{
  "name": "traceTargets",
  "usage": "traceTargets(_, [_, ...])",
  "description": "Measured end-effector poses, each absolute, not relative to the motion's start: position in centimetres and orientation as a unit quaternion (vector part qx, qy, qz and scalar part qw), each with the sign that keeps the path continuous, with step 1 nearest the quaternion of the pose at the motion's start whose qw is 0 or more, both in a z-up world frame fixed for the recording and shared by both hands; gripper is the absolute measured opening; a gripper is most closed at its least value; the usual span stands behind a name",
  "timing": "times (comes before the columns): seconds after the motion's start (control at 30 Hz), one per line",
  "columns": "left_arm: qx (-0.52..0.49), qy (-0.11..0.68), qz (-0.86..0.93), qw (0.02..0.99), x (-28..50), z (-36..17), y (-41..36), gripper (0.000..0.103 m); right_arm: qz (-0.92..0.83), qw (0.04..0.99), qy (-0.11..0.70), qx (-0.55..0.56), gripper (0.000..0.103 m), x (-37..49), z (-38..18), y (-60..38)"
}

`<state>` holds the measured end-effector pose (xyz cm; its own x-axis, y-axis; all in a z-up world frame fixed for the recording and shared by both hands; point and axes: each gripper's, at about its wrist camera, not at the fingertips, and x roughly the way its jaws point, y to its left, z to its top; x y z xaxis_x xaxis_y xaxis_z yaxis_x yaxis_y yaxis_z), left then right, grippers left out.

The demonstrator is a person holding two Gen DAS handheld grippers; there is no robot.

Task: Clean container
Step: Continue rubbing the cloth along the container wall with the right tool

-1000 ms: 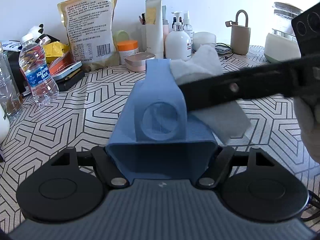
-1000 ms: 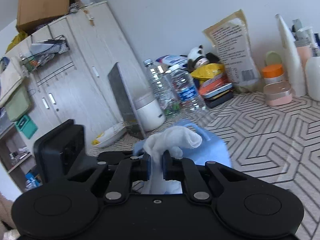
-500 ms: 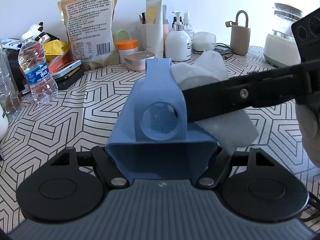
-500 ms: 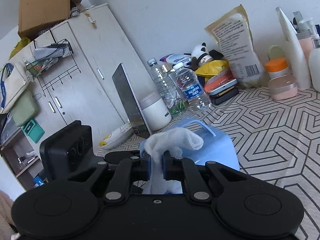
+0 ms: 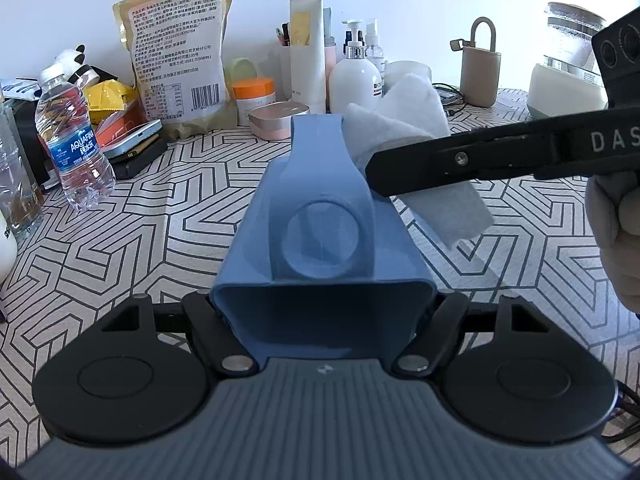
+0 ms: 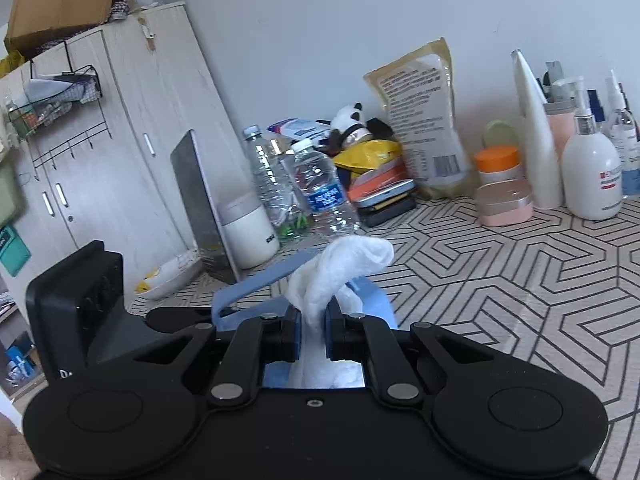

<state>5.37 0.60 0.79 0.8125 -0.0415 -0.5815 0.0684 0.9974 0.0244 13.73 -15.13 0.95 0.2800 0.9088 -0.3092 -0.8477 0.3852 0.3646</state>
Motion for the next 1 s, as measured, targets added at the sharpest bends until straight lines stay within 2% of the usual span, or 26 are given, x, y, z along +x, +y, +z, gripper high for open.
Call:
traceTargets(0.13, [0.022,0.306,-0.028,0.951,5.4,0.8,0.6,0.074,0.54,0.803,0.245,0.06,0.013,13.8,0.8,-15.4])
traceTargets(0.23, [0.022,0.307,-0.027,0.951,5.4,0.8,0.6,0.074,0.547,0.796,0.25,0.067,0.021,13.9,0.7,-15.6])
traceTargets(0.63, [0.014,0.309,-0.019,0.951,5.6,0.8,0.9,0.074,0.574,0.779,0.247,0.051,0.025,12.9,1.1,-15.0])
traceTargets(0.83, [0.019,0.31,-0.015,0.95,5.7,0.8,0.8,0.075,0.477,0.841,0.255,-0.022,0.026,13.2,0.9,-14.5])
traceTargets(1.0, [0.02,0.31,-0.015,0.95,5.7,0.9,0.8,0.075,0.448,0.845,0.284,-0.067,0.026,13.4,0.0,-13.2])
